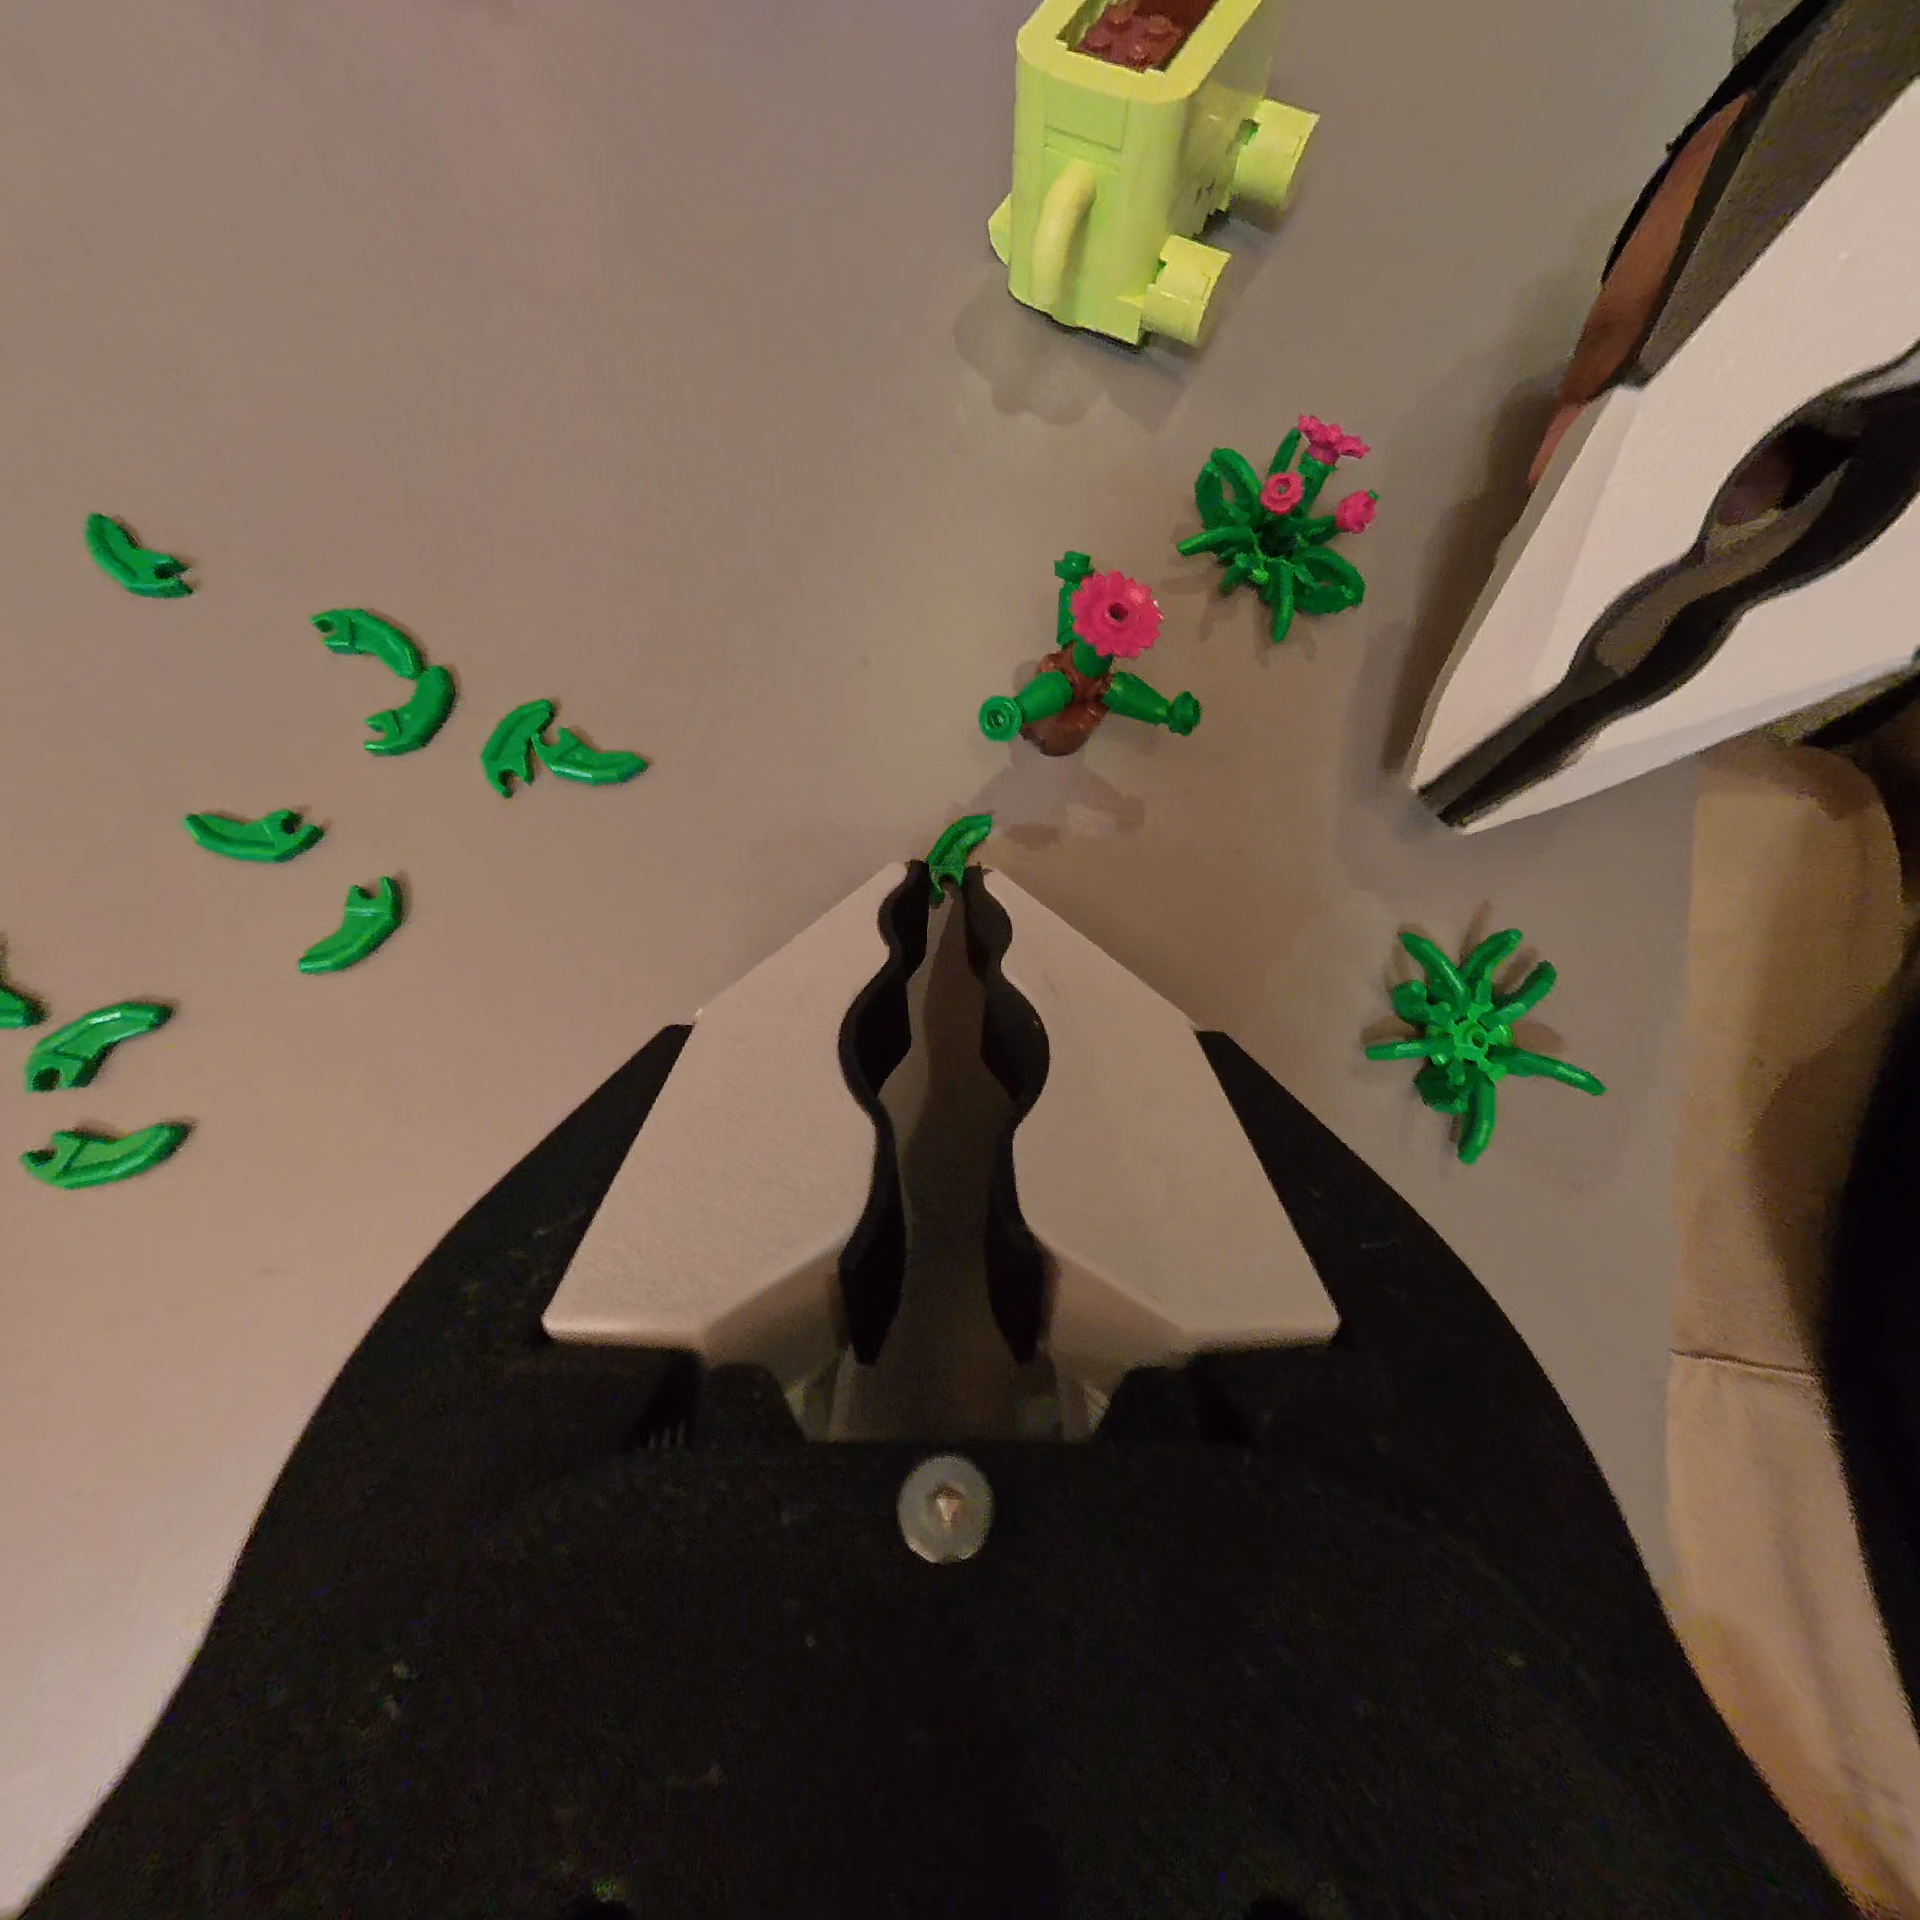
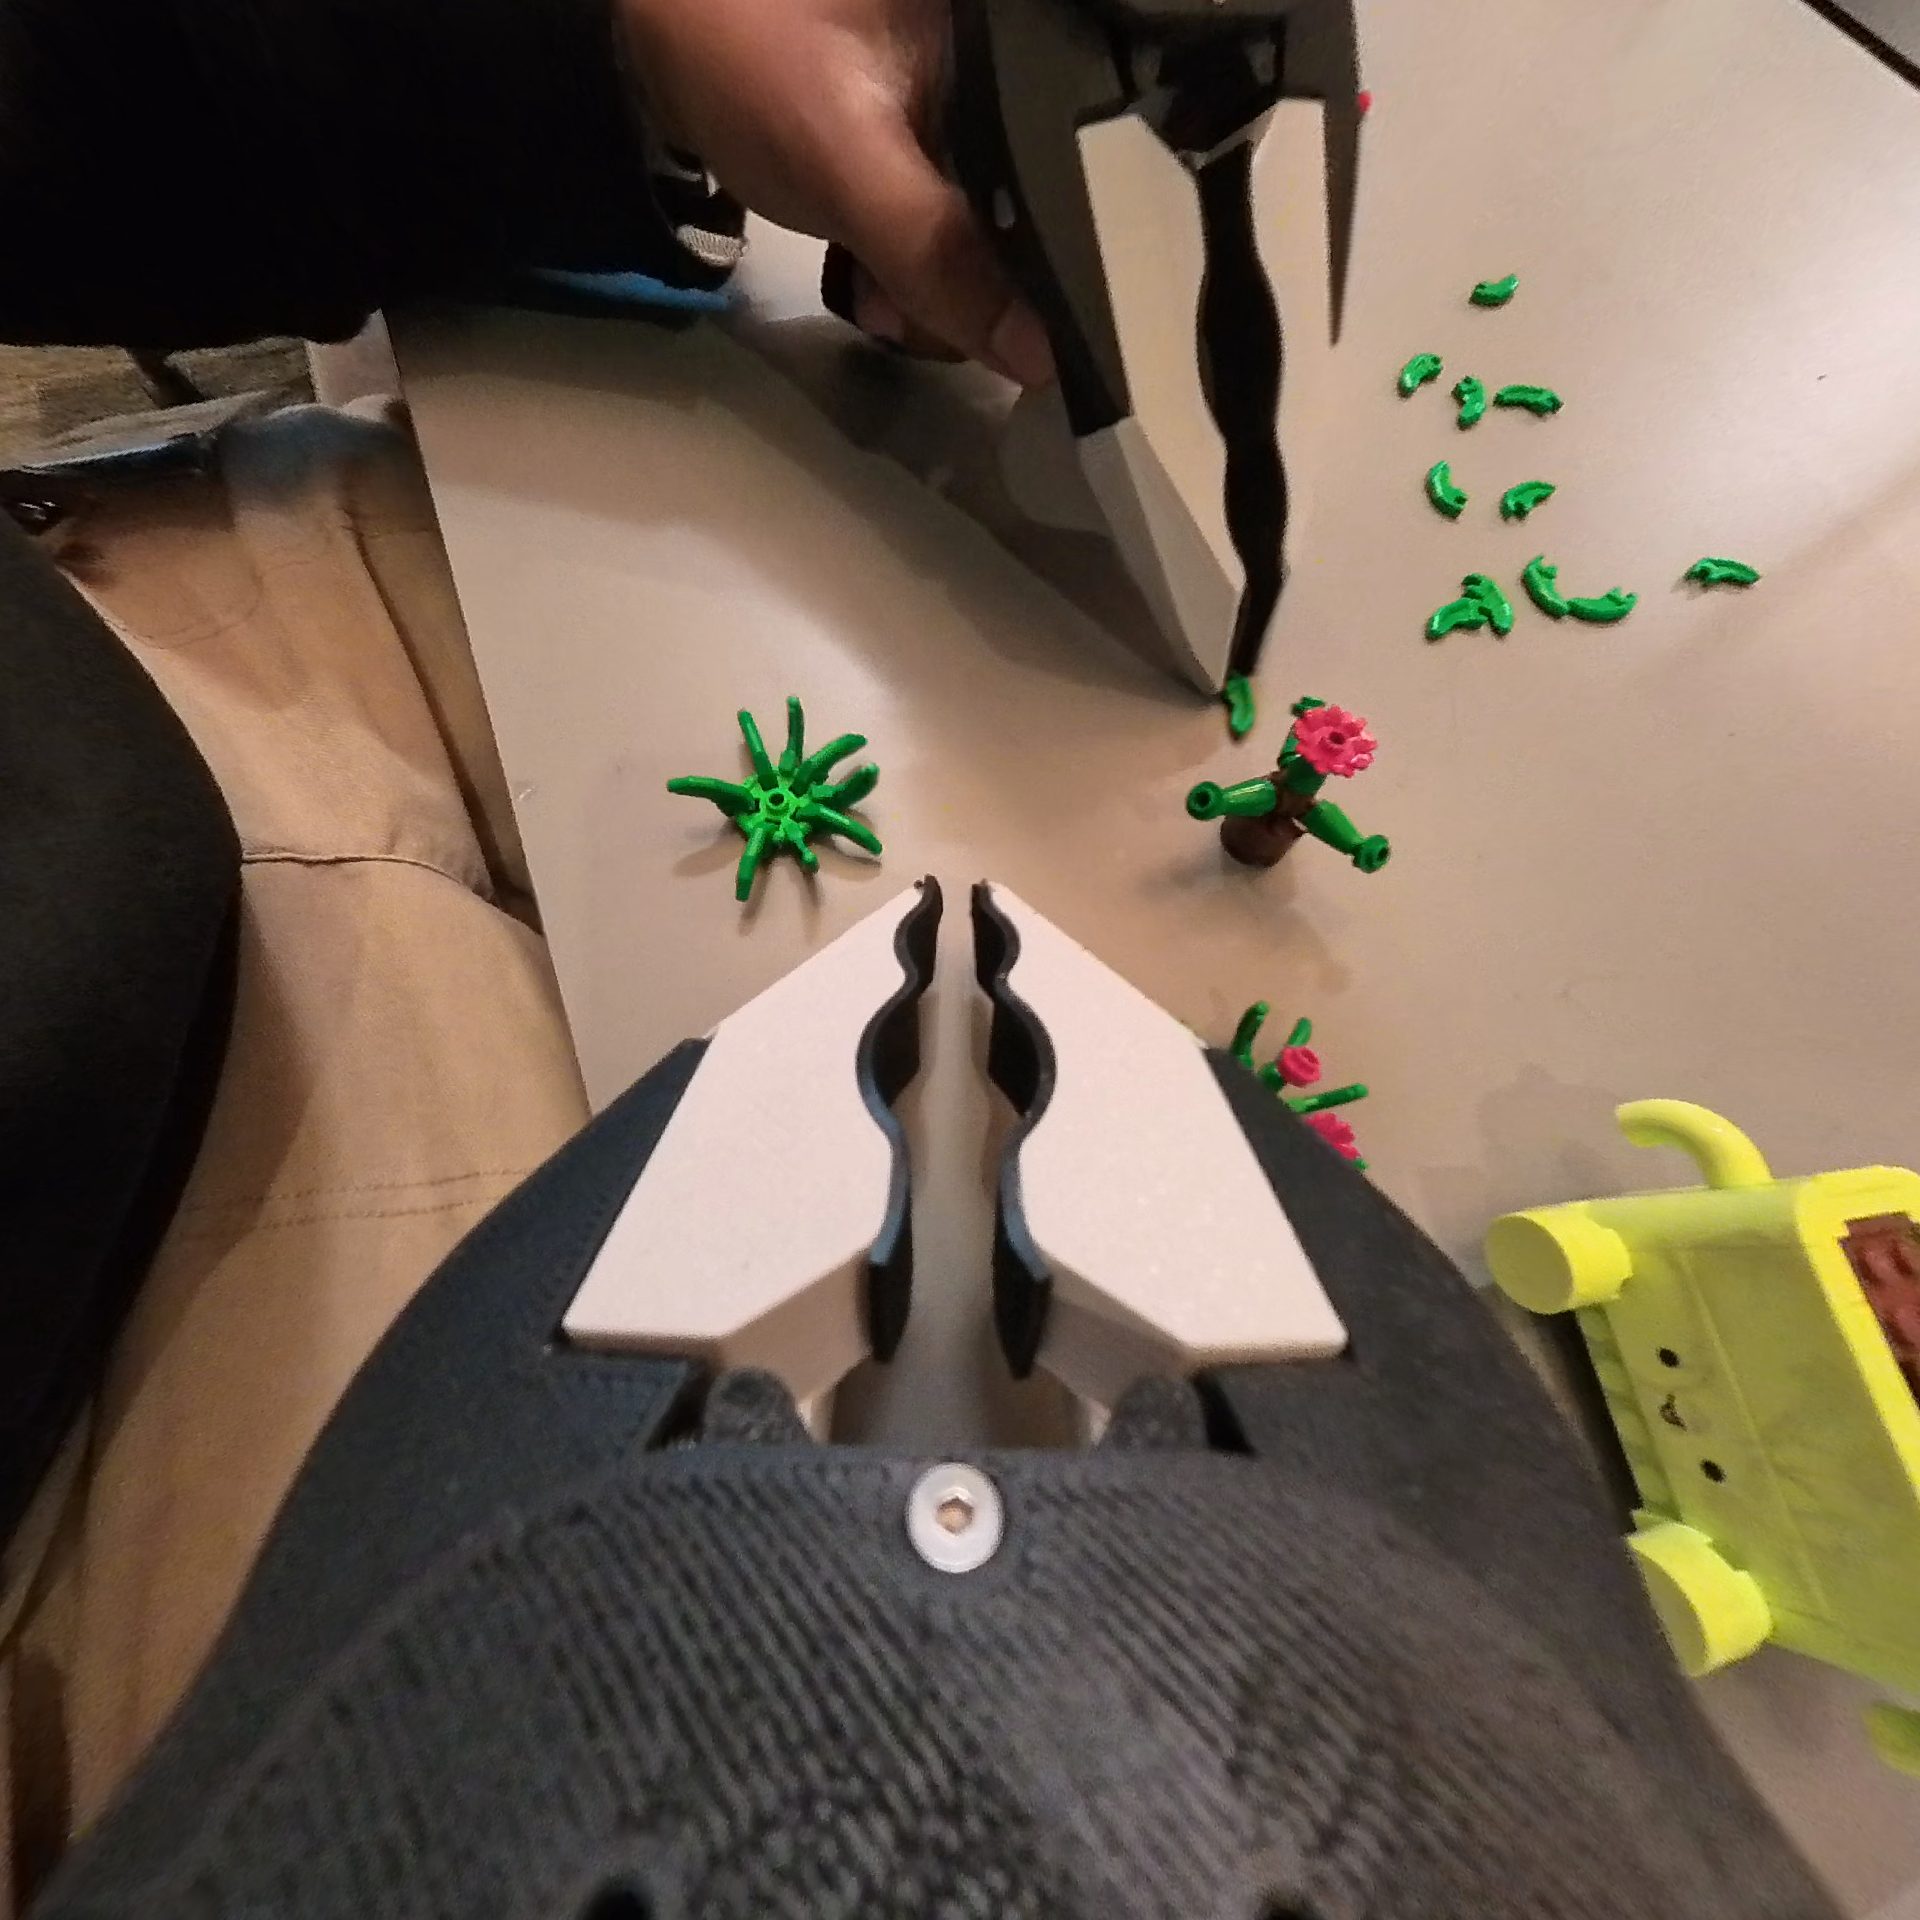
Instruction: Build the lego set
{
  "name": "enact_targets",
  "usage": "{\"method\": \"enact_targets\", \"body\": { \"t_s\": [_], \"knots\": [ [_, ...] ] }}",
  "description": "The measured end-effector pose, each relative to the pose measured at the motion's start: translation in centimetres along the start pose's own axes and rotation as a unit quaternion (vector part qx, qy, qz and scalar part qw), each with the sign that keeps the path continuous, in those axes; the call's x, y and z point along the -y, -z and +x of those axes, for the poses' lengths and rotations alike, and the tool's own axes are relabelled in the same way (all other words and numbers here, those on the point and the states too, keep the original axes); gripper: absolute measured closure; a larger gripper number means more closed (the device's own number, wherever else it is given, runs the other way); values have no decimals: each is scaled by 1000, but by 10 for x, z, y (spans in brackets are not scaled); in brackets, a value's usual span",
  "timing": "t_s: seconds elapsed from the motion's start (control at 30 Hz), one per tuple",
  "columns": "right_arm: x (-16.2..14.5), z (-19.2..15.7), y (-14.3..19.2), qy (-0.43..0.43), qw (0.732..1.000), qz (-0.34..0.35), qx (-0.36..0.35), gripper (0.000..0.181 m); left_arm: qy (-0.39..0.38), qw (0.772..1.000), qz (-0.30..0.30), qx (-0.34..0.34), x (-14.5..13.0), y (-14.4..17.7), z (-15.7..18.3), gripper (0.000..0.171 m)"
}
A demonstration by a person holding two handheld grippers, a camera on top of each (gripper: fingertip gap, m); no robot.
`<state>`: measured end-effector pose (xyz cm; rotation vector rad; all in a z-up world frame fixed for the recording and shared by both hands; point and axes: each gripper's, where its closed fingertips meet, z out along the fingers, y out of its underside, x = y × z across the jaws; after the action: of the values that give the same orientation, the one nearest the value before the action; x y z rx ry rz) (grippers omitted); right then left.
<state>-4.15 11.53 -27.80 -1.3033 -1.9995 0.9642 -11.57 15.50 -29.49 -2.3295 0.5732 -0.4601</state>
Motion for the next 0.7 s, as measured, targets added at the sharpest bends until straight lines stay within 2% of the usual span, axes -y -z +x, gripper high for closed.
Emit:
{"method": "enact_targets", "body": {
  "t_s": [0.1, 0.17, 0.23, 0.3, 0.37, 0.47, 0.7],
  "knots": [
    [9, 2, 7, 15, 999, 34, -21, 174, 0, 1000, 3, -21, -2, 8, 11, 166],
    [26, 11, 21, 56, 989, 99, -89, 166, 2, 998, 11, -59, 1, 14, 27, 166],
    [43, 14, 38, 125, 964, 169, -165, 170, 2, 995, 23, -102, 5, 20, 46, 166],
    [51, 11, 48, 197, 934, 197, -222, 178, 4, 990, 25, -136, 8, 24, 60, 166],
    [48, 2, 43, 260, 919, 185, -232, 177, 4, 987, 26, -159, 10, 26, 71, 166],
    [39, -3, 26, 279, 922, 153, -222, 158, -3, 983, 17, -181, 10, 27, 83, 166],
    [29, -15, 13, 304, 928, 118, -183, 160, -16, 973, 10, -232, 7, 28, 107, 166]
  ]
}}
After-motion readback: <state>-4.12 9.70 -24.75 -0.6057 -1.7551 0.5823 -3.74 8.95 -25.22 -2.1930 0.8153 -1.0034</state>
